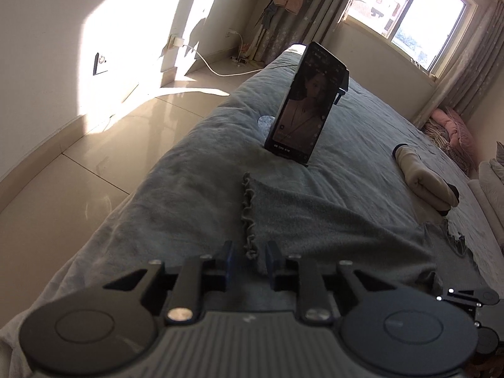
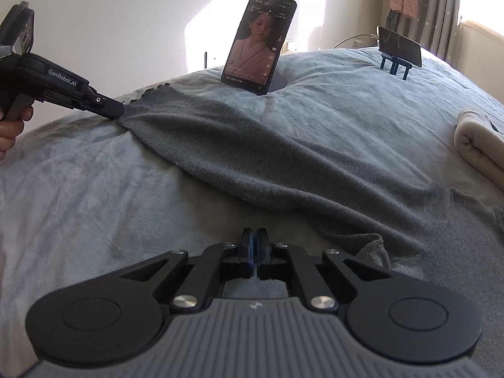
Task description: Fold clothes
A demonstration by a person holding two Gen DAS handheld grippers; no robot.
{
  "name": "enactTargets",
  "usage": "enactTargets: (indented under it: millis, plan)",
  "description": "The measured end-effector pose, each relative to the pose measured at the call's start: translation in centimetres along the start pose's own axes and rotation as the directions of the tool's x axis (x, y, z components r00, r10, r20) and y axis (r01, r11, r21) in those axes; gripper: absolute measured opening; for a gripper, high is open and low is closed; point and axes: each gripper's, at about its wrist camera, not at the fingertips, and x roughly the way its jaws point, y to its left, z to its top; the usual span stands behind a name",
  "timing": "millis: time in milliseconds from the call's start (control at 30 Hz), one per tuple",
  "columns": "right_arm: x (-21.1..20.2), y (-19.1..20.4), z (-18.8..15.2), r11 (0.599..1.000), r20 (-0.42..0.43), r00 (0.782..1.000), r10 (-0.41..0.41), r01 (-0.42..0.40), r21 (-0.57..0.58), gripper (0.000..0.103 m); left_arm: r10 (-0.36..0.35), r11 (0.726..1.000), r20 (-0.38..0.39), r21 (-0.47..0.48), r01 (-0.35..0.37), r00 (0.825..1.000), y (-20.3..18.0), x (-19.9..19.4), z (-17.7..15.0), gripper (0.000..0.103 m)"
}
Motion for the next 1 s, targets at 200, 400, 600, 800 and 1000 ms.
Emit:
enactTargets:
  millis: [200, 400, 600, 800, 1000]
  plan:
    - [-2.0, -2.4, 1.0, 0.996, 0.083, 0.996, -0.034, 0.027, 0.084, 0.012, -0.046, 0.995, 0.045, -0.089, 0.05, 0.998, 1.2, 2.3, 2.4, 0.053]
    - [-1.1, -6.7, 1.8, 0.981, 0.105, 0.982, -0.155, 0.141, 0.13, 0.012, -0.04, 0.997, 0.053, -0.063, 0.044, 0.998, 0.2, 5.0, 2.6, 0.043]
    - [2.5, -9.2, 3.3, 0.986, 0.071, 0.984, -0.165, 0.163, 0.04, 0.031, -0.033, 0.999, 0.076, -0.023, 0.035, 0.997, 0.2, 5.5, 2.5, 0.025]
    - [4.8, -9.0, 4.1, 0.988, 0.057, 0.991, -0.124, 0.129, -0.085, 0.033, -0.049, 0.998, 0.087, 0.033, 0.047, 0.995, -0.4, 6.2, 2.1, 0.004]
    - [4.2, -7.8, 2.6, 0.989, 0.128, 0.986, -0.103, 0.115, -0.088, 0.005, -0.063, 0.989, 0.194, 0.144, 0.035, 0.979, -1.9, 4.6, 1.2, 0.003]
